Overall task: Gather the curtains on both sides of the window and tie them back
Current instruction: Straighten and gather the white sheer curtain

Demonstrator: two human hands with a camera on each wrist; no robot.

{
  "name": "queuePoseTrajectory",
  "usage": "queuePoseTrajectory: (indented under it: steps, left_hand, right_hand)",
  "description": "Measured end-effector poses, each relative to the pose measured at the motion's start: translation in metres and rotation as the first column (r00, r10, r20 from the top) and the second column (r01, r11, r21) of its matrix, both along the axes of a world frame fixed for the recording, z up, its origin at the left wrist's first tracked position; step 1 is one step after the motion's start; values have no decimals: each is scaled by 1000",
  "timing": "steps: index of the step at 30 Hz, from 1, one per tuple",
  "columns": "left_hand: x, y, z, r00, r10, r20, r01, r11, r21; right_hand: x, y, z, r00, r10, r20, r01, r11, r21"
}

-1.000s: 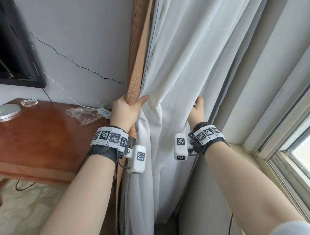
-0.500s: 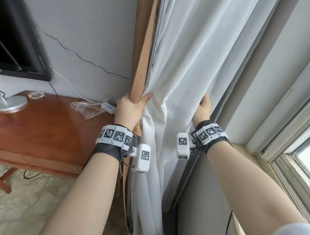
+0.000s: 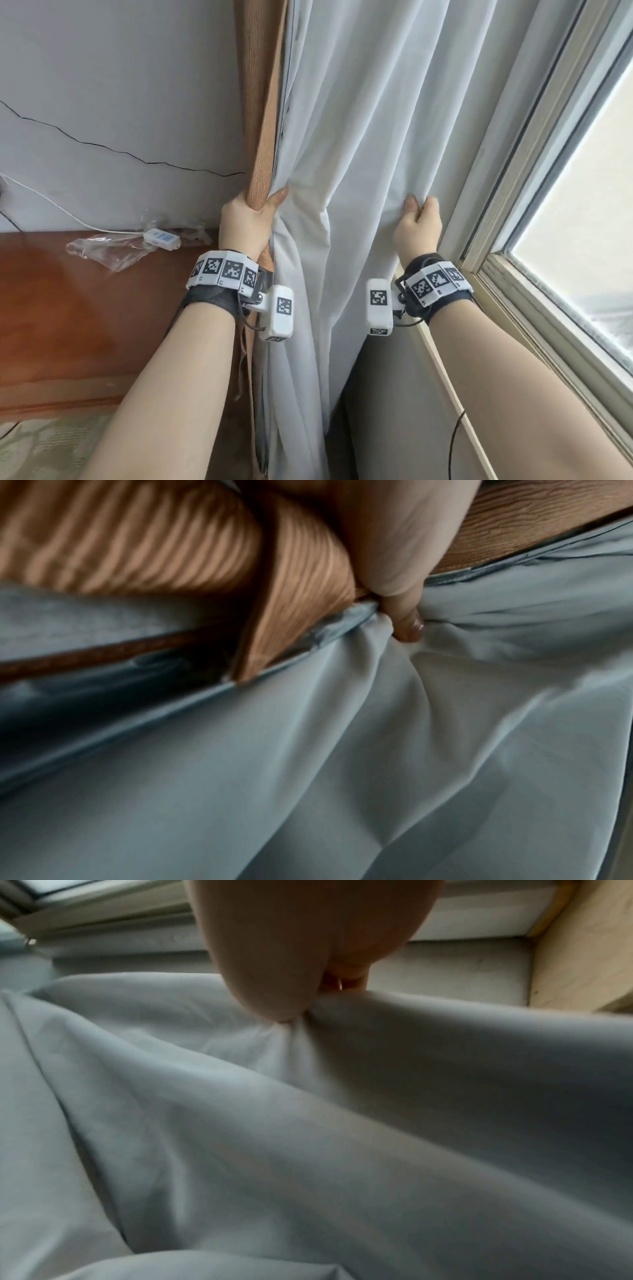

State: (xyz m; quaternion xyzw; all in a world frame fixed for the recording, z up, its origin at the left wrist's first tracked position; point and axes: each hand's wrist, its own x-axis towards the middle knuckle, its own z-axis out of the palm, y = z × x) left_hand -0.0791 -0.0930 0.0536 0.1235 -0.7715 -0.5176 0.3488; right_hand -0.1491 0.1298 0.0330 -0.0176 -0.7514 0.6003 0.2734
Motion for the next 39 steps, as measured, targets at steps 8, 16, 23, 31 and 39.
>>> queuePoseTrajectory:
  steps: [8,16,23,31,39]
  left_hand:
    - [15,-5,-2,998,-14,-61,10,998,-64]
    - [16,-1,1,995,94,17,-91,984,-153]
    - [21,12,2,996,-58,73,67,989,-128]
    - [19,3,7,970,-222,97,227,973,-42]
    - [26,7,17,912,-401,84,386,910,154]
  right_hand:
    - [36,-27,21,999,-52,-5,46,917,-396]
    - [78,-66,28,972,199,-123,-186,977,109]
    - [77,-100,28,962,263,-69,-226,915,334]
    - [76,-109,12,890,456,-13,-361,721,591]
    - [62,-112,9,866,493,85,-380,538,752]
